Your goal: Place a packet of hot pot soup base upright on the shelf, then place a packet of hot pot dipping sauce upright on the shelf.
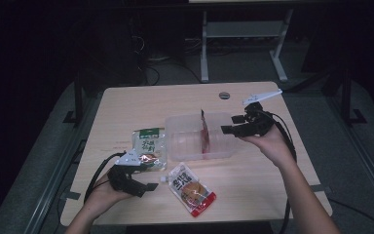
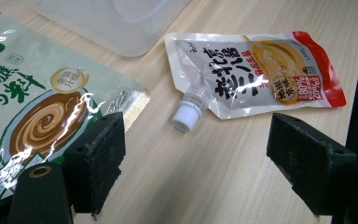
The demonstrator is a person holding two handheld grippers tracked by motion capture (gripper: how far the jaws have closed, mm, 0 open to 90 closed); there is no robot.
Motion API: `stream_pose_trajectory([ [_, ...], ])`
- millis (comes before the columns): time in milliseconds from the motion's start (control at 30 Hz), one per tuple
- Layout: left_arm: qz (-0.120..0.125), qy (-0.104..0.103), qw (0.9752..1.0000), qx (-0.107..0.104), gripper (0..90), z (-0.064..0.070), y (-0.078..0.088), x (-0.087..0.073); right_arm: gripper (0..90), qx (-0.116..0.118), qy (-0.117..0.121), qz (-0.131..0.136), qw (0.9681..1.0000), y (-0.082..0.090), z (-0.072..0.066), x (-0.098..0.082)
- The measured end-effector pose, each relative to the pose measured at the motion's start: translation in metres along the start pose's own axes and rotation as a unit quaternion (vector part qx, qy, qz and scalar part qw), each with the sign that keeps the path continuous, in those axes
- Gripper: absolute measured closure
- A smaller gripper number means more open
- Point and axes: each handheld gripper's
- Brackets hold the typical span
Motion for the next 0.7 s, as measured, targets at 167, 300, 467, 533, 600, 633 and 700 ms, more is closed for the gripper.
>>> stream_pose_trajectory([
  [167,-0.001,0.002,1.0,-0.001,19.5,-0.001,-0.001,-0.002,34.0,-0.002,0.024,0.002,0.9997,0.008,-0.001,-0.017],
  [300,0.0,0.01,0.9999,-0.003,19.8,-0.001,-0.003,-0.002,34.1,-0.007,0.042,-0.005,0.9991,0.011,-0.004,-0.03],
  [467,-0.002,-0.002,1.0,0.001,22.2,0.001,-0.003,-0.001,37.2,-0.007,0.06,-0.008,0.9982,0.013,-0.008,-0.051],
  [533,-0.003,0.002,1.0,0.001,24.3,0.002,-0.004,-0.001,39.8,-0.008,0.065,-0.009,0.9978,0.014,-0.01,-0.057],
  [600,-0.002,-0.002,1.0,0.003,28.0,0.004,-0.005,-0.002,44.4,-0.004,0.064,-0.012,0.9979,0.015,-0.011,-0.063],
  [633,-0.001,0.0,1.0,0.003,32.0,0.005,-0.005,-0.002,46.5,-0.001,0.069,-0.016,0.9975,0.014,-0.013,-0.068],
  [700,0.003,0.0,1.0,0.005,41.7,0.007,-0.006,-0.002,51.4,0.003,0.073,-0.023,0.997,0.011,-0.016,-0.075],
])
Point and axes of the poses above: each handheld gripper's, and its own axes: y roughly backward along the jaws, x roughly out of its top, z roughly to its right, and after that the axes turned 3 degrees about -y, right-handed
